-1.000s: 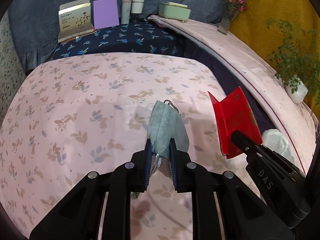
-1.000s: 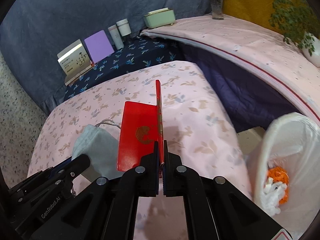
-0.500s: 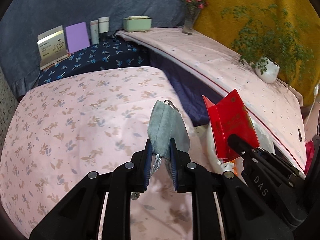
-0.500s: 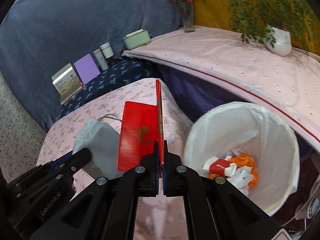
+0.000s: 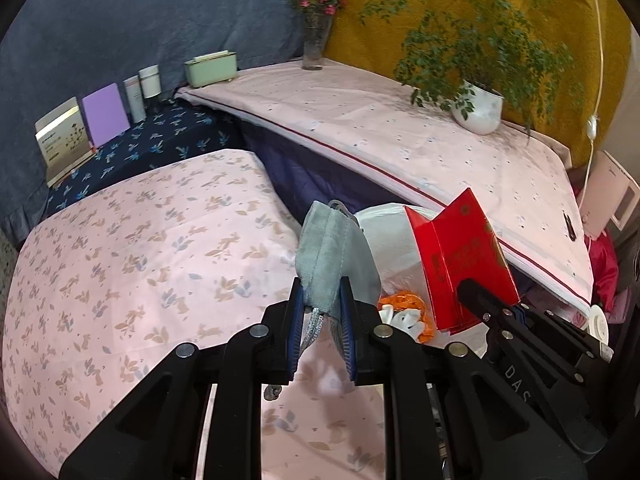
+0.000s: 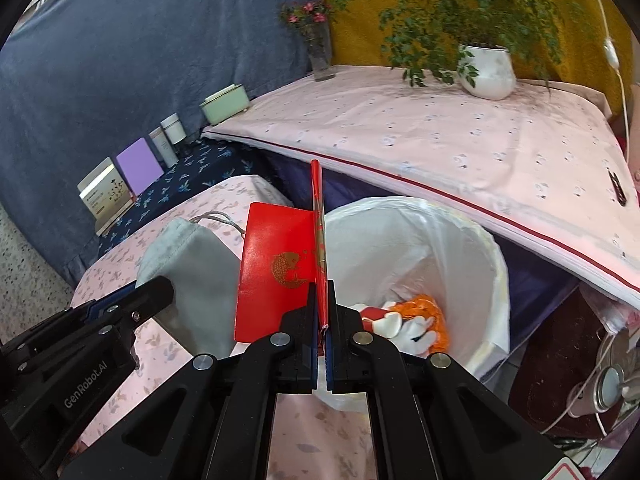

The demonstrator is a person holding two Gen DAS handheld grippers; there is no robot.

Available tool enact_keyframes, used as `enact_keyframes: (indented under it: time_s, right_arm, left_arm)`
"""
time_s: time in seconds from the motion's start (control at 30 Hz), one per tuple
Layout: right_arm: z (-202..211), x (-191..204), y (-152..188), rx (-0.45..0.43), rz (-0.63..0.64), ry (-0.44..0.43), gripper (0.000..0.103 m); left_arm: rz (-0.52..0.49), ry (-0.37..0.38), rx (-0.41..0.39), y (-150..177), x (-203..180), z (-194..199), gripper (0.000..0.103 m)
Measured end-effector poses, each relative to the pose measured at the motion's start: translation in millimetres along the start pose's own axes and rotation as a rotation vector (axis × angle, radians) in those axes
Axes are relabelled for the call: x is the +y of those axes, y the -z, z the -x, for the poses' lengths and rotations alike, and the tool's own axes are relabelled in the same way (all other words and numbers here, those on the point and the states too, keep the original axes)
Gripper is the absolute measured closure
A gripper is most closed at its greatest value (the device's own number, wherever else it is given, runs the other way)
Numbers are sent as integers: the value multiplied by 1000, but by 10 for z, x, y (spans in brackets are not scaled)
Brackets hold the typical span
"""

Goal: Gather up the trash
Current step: 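Carry the grey pouch and red packet over the bin and open both tools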

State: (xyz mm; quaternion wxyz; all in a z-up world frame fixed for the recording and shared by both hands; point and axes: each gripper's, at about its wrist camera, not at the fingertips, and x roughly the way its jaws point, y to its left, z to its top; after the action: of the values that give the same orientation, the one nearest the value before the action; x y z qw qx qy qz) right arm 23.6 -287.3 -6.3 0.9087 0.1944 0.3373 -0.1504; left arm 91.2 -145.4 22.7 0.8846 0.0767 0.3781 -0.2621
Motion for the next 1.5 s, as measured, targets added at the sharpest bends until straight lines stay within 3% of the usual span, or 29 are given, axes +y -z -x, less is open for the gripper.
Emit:
enact_keyframes:
  time_s: [0.67, 0.93, 1.3, 1.5]
  right_arm:
    - [25, -636, 65, 4, -96, 64, 100]
    - [-71, -753, 52, 15, -114, 72, 100]
    - [-172, -779, 40, 30, -120, 76, 100]
    - [-211, -702, 35, 35, -106, 69, 100]
  left_arm:
    - [-118, 57, 30, -54, -661, -298, 86]
    - [-135, 67, 51, -81, -742, -466, 85]
    - [-114, 66, 62, -104, -701, -590, 70]
    - [-86, 54, 65, -105, -583, -599, 69]
